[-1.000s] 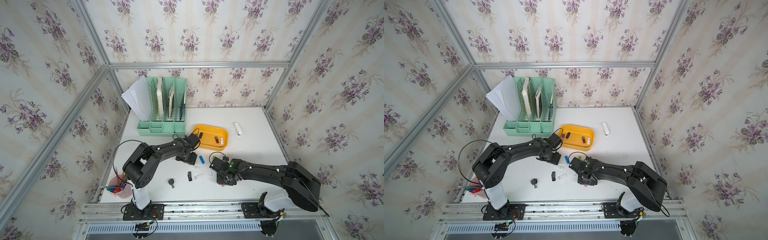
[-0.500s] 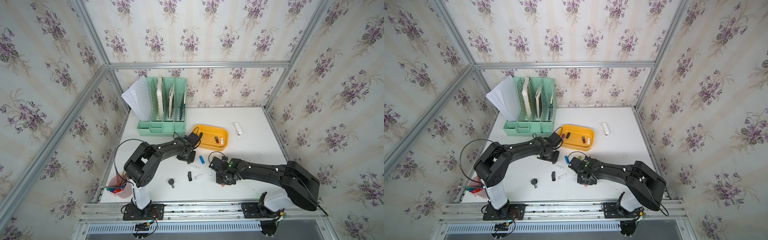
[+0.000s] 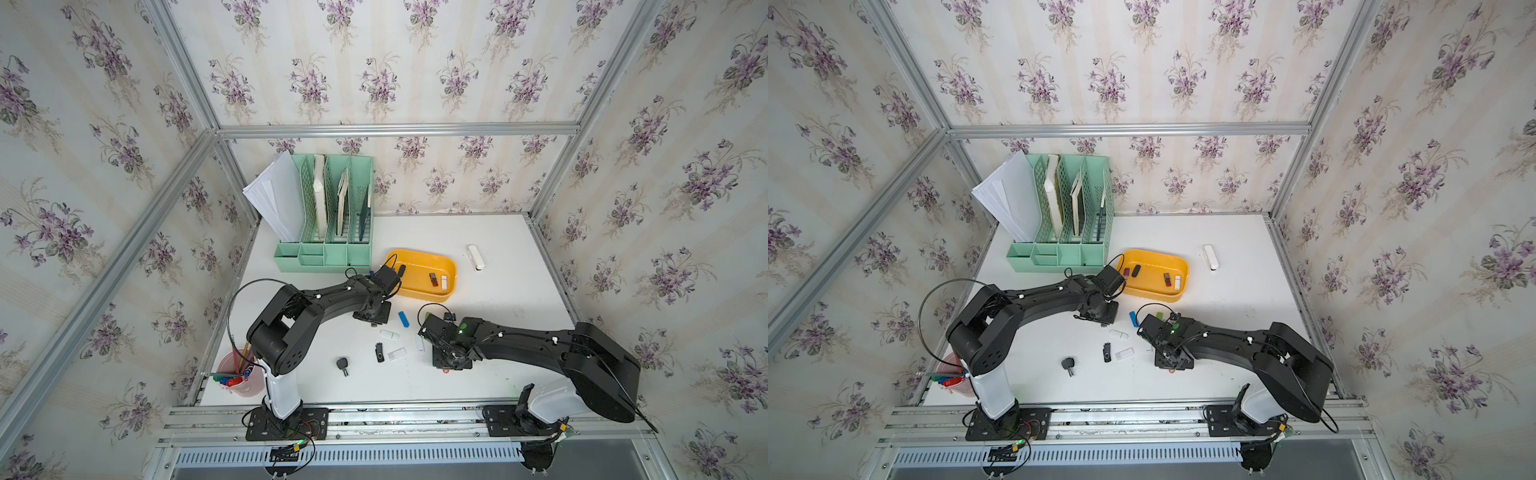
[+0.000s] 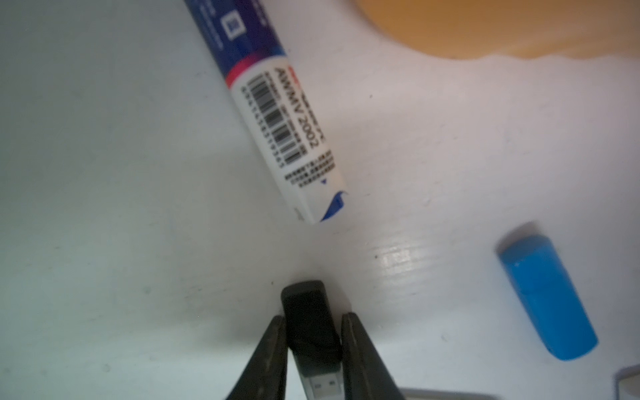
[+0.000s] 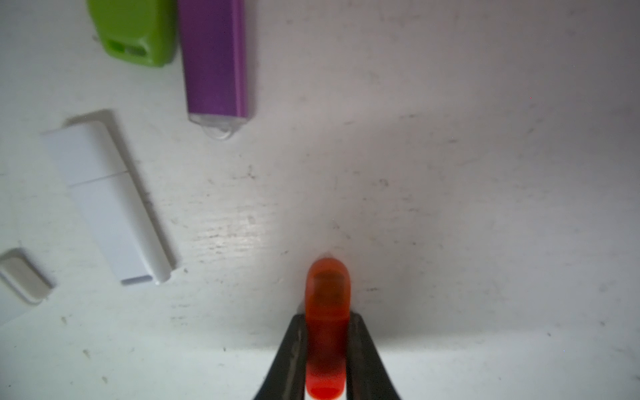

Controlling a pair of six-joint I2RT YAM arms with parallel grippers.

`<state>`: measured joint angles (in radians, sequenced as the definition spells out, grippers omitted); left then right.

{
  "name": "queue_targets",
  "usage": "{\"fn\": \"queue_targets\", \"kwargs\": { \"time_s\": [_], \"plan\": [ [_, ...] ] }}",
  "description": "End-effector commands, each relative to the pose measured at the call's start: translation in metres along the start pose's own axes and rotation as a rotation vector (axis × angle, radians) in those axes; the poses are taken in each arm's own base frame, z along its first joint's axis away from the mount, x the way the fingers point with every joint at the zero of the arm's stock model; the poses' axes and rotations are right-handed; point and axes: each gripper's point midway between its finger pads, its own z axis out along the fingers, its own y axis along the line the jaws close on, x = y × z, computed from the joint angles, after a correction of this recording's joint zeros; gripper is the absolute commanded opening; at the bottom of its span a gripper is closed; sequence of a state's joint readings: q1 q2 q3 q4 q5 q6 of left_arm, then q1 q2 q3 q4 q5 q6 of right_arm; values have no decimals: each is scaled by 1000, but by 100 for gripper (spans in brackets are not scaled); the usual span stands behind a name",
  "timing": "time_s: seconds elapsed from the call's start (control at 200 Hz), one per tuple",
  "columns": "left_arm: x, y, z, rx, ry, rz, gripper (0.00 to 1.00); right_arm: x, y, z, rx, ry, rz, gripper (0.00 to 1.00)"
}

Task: Put the usb flash drive into the storage box
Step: Pick up the USB flash from the center of the board, then place the USB flash in the storage box.

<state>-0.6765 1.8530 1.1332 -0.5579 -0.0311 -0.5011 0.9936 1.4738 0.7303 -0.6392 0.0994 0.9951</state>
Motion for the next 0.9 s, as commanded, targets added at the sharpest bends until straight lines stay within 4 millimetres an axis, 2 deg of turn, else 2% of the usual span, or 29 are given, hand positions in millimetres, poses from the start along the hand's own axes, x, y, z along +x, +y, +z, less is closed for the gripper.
{"fn": "queue_targets", "kwargs": {
  "time_s": [0.0,0.285,0.455,0.524,0.669,0.734,0.809,0.894],
  "plan": [
    [22,2,7,1,88,-2,29,6,-3,1,5,28,1,12],
    [22,3,7,-4,88,3,27,-2,-3,-14,-1,-13,8,10],
    [24,3,8,-6,96,4,27,-17,1,-42,-14,-72,10,9],
    [26,5,9,-10,103,4,27,-29,5,-59,-29,-109,10,9],
    [30,7,9,-17,110,6,27,-69,15,-104,-69,-208,-1,9],
    [31,8,9,-20,110,6,27,-94,20,-123,-85,-253,-8,8],
    [33,9,8,-25,118,7,27,-124,24,-136,-103,-284,-14,8],
    [34,12,6,-34,122,6,26,-156,25,-139,-103,-301,-26,8]
  ]
}}
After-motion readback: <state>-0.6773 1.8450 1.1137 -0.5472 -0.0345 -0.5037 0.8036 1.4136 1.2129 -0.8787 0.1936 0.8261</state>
